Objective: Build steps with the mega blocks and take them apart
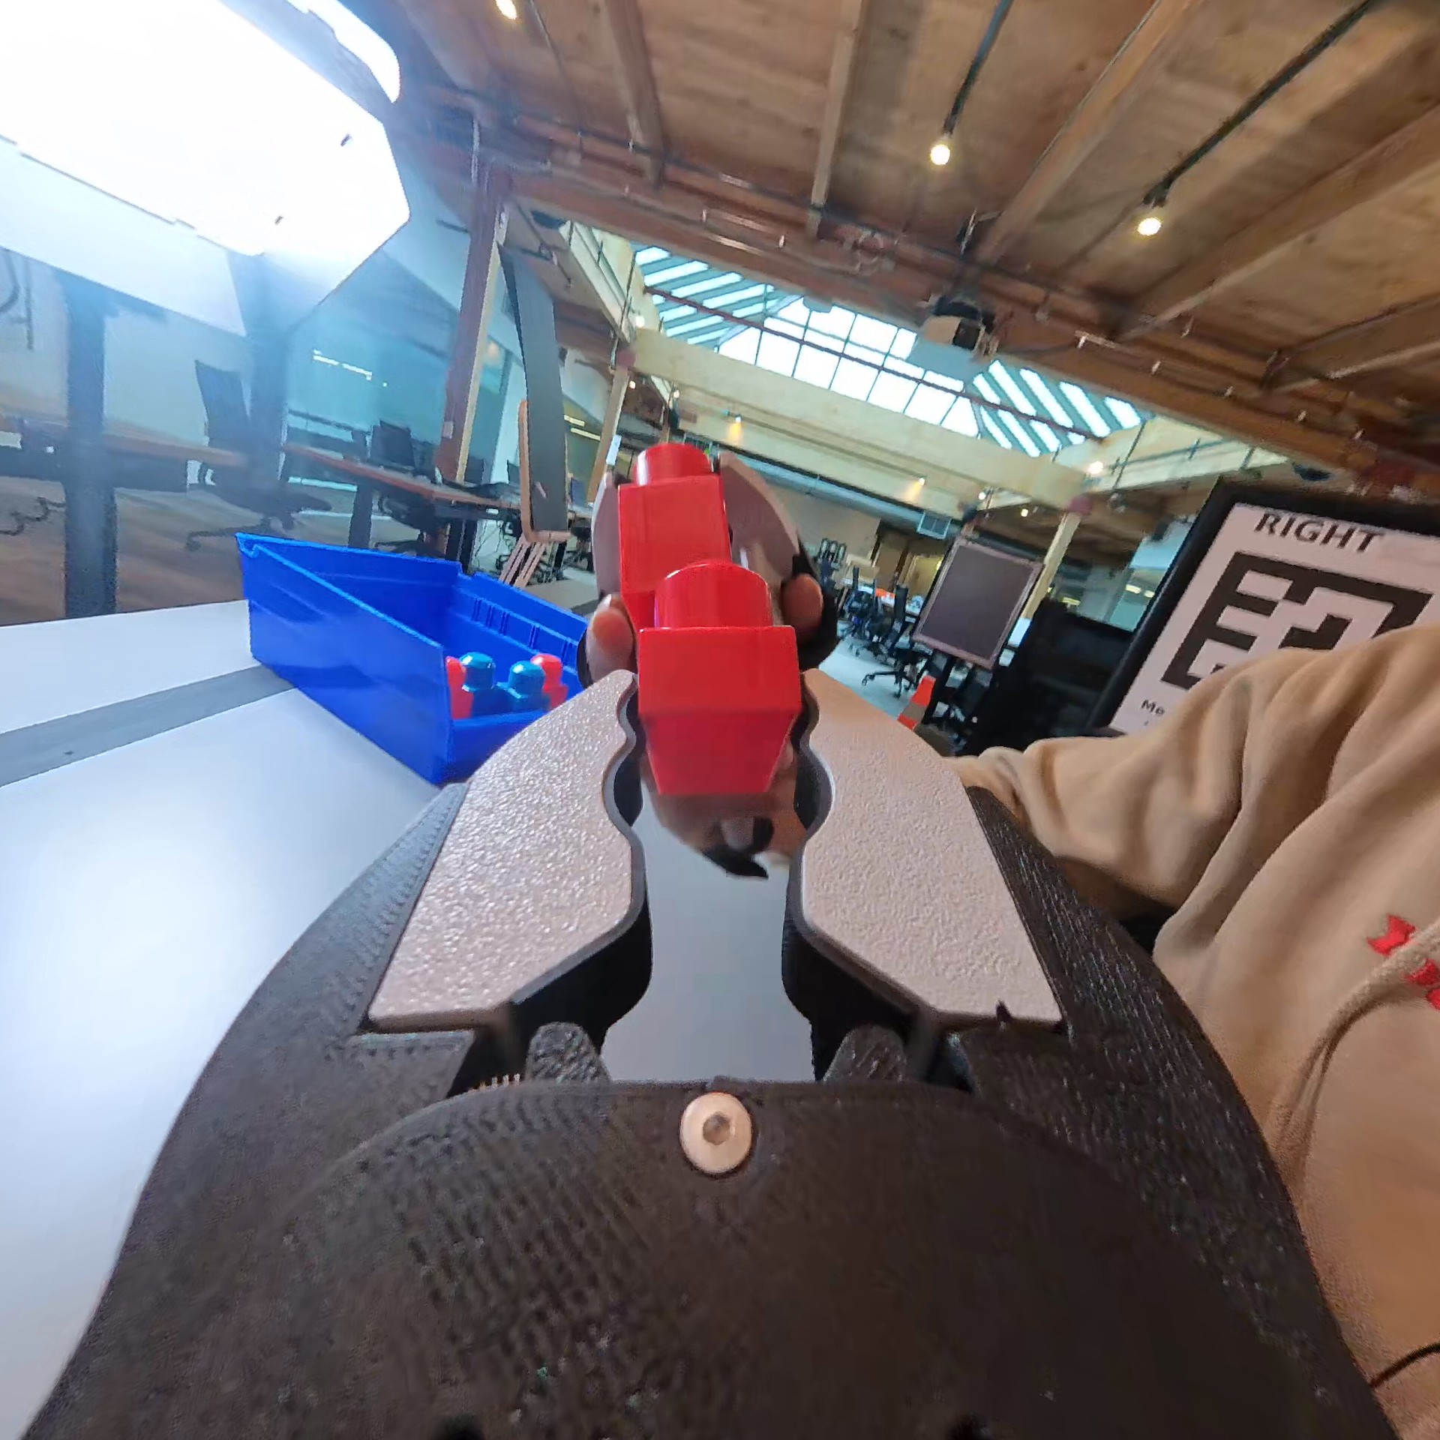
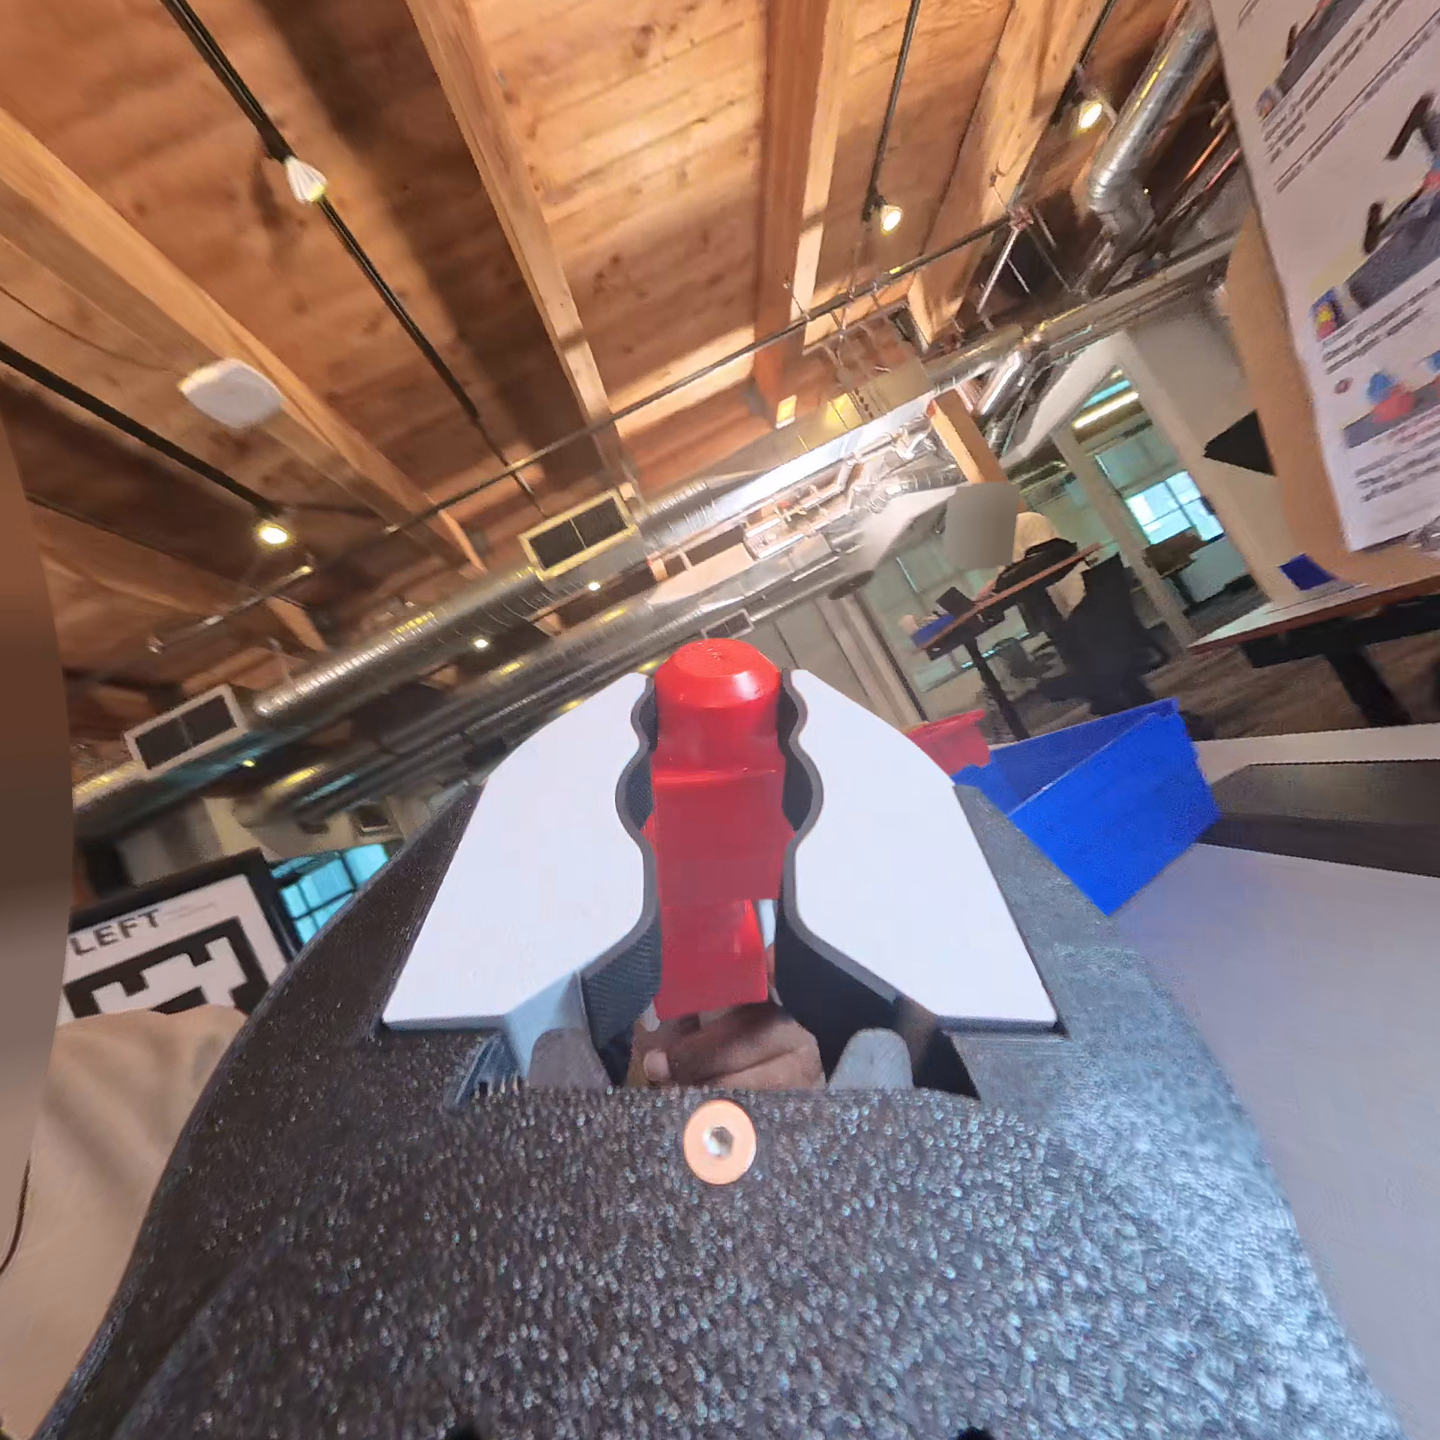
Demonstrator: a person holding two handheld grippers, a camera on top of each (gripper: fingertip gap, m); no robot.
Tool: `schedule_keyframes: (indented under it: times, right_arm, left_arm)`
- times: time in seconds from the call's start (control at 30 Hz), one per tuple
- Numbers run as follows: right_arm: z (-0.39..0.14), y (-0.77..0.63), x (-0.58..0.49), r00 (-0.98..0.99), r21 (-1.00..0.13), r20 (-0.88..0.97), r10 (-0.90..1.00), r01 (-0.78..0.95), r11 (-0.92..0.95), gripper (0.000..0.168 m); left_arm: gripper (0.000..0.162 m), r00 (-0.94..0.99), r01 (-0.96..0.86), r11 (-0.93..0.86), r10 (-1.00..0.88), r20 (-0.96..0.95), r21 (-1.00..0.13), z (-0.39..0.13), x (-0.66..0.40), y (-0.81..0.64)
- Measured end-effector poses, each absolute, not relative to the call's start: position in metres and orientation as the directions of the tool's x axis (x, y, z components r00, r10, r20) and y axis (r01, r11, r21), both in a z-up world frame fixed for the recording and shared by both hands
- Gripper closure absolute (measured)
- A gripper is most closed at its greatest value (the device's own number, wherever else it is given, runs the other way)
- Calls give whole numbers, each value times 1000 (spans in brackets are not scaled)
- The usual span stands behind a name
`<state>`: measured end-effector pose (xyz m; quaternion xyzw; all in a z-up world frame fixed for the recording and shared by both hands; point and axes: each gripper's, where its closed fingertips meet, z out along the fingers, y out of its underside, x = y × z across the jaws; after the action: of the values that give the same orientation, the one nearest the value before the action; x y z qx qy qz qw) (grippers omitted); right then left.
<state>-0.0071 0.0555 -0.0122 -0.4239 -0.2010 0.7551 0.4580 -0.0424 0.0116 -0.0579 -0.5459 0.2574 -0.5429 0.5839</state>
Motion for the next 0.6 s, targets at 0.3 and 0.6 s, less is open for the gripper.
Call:
schedule_keyframes:
  times: [0.3,0.6]
  right_arm:
    - [-13,33,-20,-258,-645,-473,842,-550,-531,138]
    - [-21,32,-24,-226,-628,-483,846,-583,-515,138]
  left_arm:
    - [126,258,499,-204,-893,369,-842,-37,-45,10]
    - [126,266,594,-203,-863,429,-778,-27,-55,16]
